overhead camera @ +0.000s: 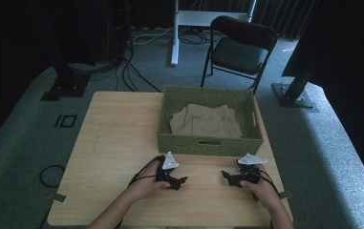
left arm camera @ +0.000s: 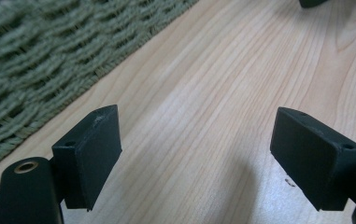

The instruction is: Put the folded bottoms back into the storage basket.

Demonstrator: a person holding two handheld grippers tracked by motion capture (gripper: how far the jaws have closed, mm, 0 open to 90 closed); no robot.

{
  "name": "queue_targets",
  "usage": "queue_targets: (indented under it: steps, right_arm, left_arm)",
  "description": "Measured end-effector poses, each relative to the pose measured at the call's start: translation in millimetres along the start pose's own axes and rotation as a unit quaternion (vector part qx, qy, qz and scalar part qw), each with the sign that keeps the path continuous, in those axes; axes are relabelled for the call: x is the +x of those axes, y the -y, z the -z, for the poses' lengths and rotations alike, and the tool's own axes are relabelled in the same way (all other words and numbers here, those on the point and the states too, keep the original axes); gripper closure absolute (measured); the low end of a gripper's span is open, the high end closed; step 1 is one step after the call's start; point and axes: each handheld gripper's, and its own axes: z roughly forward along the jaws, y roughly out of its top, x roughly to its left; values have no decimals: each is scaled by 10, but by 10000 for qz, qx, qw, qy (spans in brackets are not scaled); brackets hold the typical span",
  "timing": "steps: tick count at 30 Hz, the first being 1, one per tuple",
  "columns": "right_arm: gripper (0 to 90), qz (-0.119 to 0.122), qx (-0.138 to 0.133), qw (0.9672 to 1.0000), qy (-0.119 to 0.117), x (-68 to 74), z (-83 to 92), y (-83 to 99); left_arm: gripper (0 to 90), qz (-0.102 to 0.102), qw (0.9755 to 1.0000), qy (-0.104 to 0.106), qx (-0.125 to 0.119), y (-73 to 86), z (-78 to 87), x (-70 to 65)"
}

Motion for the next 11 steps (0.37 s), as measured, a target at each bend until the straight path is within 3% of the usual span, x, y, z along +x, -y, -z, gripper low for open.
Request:
queue_targets:
  steps: [2,5,11]
  right_arm:
    - [140,110,187,9997,119,8,-13,6]
    - [139,70,189,9997,133,7,-18,4]
    - [136,64,191,9997,134,2,-21,2]
  left_arm:
    - [175,-32,10000,-35,51,17,-20,-3]
    - [175,-52,9999,-75,130,32,-42,-6]
    - [175,-85,9999,-71,30,18,-44,-26]
